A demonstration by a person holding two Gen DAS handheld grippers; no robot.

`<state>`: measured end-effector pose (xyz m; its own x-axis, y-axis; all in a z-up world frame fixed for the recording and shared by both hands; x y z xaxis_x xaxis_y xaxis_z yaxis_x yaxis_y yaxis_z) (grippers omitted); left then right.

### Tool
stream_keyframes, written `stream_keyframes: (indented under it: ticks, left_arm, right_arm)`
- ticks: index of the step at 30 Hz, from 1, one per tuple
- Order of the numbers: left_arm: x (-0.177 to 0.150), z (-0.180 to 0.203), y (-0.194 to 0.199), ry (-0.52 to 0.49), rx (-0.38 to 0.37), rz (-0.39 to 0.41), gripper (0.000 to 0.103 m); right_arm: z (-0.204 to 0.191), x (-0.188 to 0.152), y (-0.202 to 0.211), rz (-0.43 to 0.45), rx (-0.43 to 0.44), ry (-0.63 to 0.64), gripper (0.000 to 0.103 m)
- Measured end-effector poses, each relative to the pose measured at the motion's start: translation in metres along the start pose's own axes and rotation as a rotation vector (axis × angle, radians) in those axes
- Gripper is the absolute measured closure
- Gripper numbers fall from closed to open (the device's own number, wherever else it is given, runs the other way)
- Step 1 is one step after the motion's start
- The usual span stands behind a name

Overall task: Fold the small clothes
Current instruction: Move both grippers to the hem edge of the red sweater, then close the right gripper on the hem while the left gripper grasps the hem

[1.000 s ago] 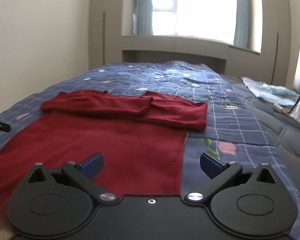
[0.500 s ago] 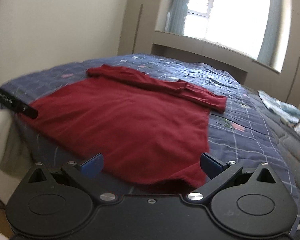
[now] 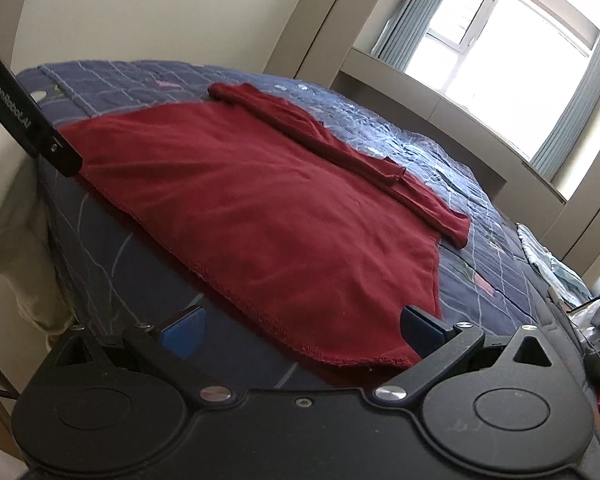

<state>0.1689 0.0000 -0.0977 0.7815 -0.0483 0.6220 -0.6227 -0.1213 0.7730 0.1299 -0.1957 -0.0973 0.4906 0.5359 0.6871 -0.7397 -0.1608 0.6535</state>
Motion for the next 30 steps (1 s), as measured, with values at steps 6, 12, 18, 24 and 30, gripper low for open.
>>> stream_keyframes:
  ticks: [6,12,18,24,30]
  left_arm:
    - [0.000,-0.002,-0.006,-0.003,0.011,-0.017,0.000]
    - [-0.001,-0.002,-0.011,-0.012,0.020,-0.032,0.000]
    - [-0.002,0.000,-0.015,-0.020,0.029,-0.046,0.000]
    - [-0.001,0.000,-0.017,-0.026,0.027,-0.048,0.000]
    - [0.003,0.005,-0.012,-0.057,-0.012,-0.001,0.000]
  right_arm:
    - [0.002,0.000,-0.006,-0.007,-0.005,0.002,0.001]
    - [0.005,0.000,-0.012,-0.006,-0.004,-0.005,0.001]
    - [0.004,-0.001,-0.013,0.001,0.003,0.003,0.001]
    - [0.000,0.002,-0.014,0.016,0.055,0.003,0.014]
    - [-0.007,0.012,-0.011,0.040,0.144,0.009,0.065]
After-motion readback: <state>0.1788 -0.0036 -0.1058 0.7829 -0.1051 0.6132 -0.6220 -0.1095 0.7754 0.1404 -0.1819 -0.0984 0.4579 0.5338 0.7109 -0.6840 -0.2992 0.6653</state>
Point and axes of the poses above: each gripper's, at about its wrist camera, not at the fingertips, and y roughly against the way its jaws point, z to its right, x to its top, the point moved 10 cm from there along -y, roughly the way its jaws point, and after that the axes turned 7 degrees about x, right-handed, at the moved point
